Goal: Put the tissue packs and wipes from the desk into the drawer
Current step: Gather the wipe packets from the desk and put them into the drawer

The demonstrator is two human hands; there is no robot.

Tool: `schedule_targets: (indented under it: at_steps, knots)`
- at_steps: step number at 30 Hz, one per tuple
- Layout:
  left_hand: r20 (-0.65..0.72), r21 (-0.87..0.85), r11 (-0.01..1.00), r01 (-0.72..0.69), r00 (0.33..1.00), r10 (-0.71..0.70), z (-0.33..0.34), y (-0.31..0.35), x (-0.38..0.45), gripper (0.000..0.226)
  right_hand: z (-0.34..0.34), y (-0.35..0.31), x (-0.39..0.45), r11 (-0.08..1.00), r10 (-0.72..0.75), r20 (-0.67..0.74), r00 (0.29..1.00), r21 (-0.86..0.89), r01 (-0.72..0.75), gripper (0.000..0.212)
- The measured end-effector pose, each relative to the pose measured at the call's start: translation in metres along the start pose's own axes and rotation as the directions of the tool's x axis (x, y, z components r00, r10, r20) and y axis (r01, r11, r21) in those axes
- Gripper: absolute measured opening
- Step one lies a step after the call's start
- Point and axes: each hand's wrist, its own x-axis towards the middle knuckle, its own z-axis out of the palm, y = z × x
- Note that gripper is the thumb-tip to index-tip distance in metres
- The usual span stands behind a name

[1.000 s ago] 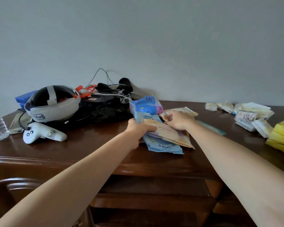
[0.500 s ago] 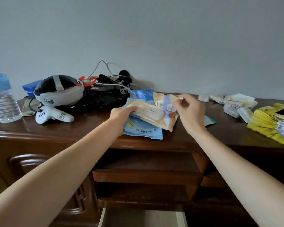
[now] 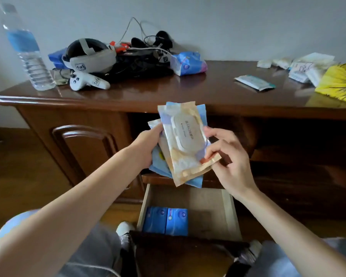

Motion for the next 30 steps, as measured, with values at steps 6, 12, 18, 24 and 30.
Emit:
schedule_targets:
  at_steps: [6, 12, 18, 24, 30]
  knots:
    - [-0.053, -0.012, 0.994, 0.109, 0.993, -0.11, -0.007, -0.076, 0.011, 0.036, 0.013, 0.009, -0.059, 0.809, 0.439, 0.322, 0.839, 0.265, -0.525, 0.026]
    - [-0.013, 0.011, 0.962, 0.273, 0.962, -0.273, 0.022, -0.147, 0.044, 0.057, 0.045, 0.06, -0.094, 0.41, 0.842, 0.344, 0.416, 0.094, -0.907, 0.039]
    - [-0.009, 0.079, 0.915, 0.395, 0.918, -0.396, 0.047, -0.226, 0.082, 0.07, 0.071, 0.117, -0.151, 0.122, 0.886, 0.455, 0.088, -0.046, -0.991, 0.08]
    - [0.184, -0.069, 0.9, 0.429, 0.893, -0.412, 0.048, -0.275, 0.109, 0.054, 0.084, 0.151, -0.181, -0.037, 0.948, 0.317, 0.01, 0.14, -0.989, 0.036]
    - [0.321, -0.285, 0.863, 0.417, 0.89, -0.324, 0.049, -0.301, 0.127, 0.032, 0.085, 0.173, -0.197, -0.182, 0.917, 0.386, -0.098, 0.187, -0.965, 0.066]
